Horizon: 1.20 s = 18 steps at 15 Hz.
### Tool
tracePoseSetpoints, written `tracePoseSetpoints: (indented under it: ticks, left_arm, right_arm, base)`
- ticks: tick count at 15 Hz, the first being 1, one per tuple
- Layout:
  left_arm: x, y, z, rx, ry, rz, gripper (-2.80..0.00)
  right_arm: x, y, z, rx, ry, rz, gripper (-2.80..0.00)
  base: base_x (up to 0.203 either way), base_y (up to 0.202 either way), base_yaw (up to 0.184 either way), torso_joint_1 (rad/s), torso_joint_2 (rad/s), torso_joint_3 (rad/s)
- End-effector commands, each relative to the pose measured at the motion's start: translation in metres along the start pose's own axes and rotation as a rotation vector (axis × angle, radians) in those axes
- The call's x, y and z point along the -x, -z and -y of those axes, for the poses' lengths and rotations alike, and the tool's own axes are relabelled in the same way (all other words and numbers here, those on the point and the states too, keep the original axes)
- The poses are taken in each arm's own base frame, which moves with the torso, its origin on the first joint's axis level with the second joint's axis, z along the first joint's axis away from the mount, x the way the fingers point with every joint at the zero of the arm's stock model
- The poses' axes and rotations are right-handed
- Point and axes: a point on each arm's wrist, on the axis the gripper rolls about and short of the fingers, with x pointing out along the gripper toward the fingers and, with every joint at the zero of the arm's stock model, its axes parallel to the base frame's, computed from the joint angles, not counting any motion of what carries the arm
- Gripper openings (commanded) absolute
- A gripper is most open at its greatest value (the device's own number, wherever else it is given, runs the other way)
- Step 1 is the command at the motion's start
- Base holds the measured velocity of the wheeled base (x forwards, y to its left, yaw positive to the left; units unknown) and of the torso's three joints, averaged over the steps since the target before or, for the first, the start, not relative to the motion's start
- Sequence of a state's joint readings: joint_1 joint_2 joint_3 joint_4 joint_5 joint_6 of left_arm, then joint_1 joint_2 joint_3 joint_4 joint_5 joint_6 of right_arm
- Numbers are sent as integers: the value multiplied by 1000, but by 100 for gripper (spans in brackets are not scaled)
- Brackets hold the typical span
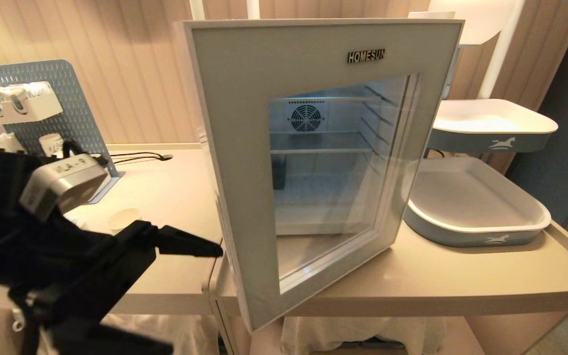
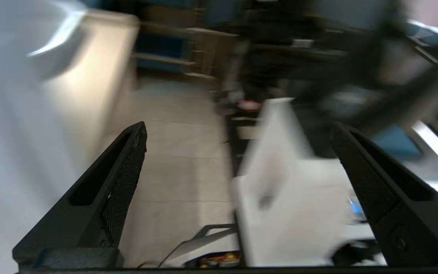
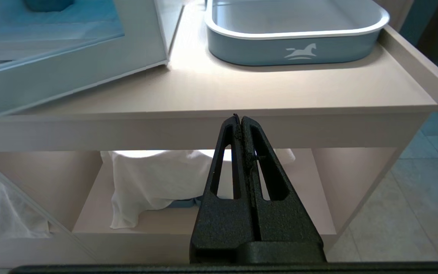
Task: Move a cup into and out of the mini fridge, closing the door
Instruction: Open the freezer door
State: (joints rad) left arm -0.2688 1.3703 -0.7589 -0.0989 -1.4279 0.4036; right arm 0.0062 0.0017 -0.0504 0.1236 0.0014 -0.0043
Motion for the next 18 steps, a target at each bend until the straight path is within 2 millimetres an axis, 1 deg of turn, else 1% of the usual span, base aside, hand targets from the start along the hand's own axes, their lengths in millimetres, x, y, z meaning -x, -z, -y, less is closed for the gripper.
tracePoseSetpoints:
  ticks: [1,2,3,4,5,6,7,9,13,14,15,16,18]
  left_arm:
    - [-11,-16,68,-127,136,14,0]
    - [-15,-17,94,-137,206,13,0]
    - [-14,-17,115,-143,234,12,0]
    - [-11,-14,130,-141,178,6,0]
    - [-8,-10,135,-125,45,-6,0]
    - [-8,-8,134,-94,-86,-19,0]
    - [-9,-6,128,-62,-208,-27,0]
    - [-15,-3,106,-31,-280,-30,0]
    - [-42,3,32,-16,-339,-2,0]
    - [-48,2,16,-23,-341,31,0]
    - [-55,0,4,-29,-331,66,0]
    - [-68,-4,-5,-29,-295,96,0]
    - [-95,-15,-10,-41,-201,125,0]
  right_arm:
    - [0,0,0,0,0,0,-280]
    - [0,0,0,0,0,-1,-280]
    - [0,0,0,0,0,0,-280]
    - [0,0,0,0,0,-2,-280]
    - [0,0,0,0,0,-2,-280]
    - [0,0,0,0,0,-2,-280]
    - [0,0,0,0,0,-2,-280]
    - [0,0,0,0,0,-2,-280]
    - [0,0,0,0,0,0,-280]
    - [0,0,0,0,0,0,-280]
    - [0,0,0,0,0,-2,-280]
    - [0,0,0,0,0,-2,-280]
    - [0,0,0,0,0,-1,-280]
  base:
    - [0,0,0,0,0,0]
    - [0,0,0,0,0,0]
    - [0,0,0,0,0,0]
    - [0,0,0,0,0,0]
    - [0,0,0,0,0,0]
    - [0,0,0,0,0,0]
    - [0,0,0,0,0,0]
    - [0,0,0,0,0,0]
    - [0,0,0,0,0,0]
    - [0,0,0,0,0,0]
    - [0,0,0,0,0,0]
    - [0,0,0,0,0,0]
    - [0,0,0,0,0,0]
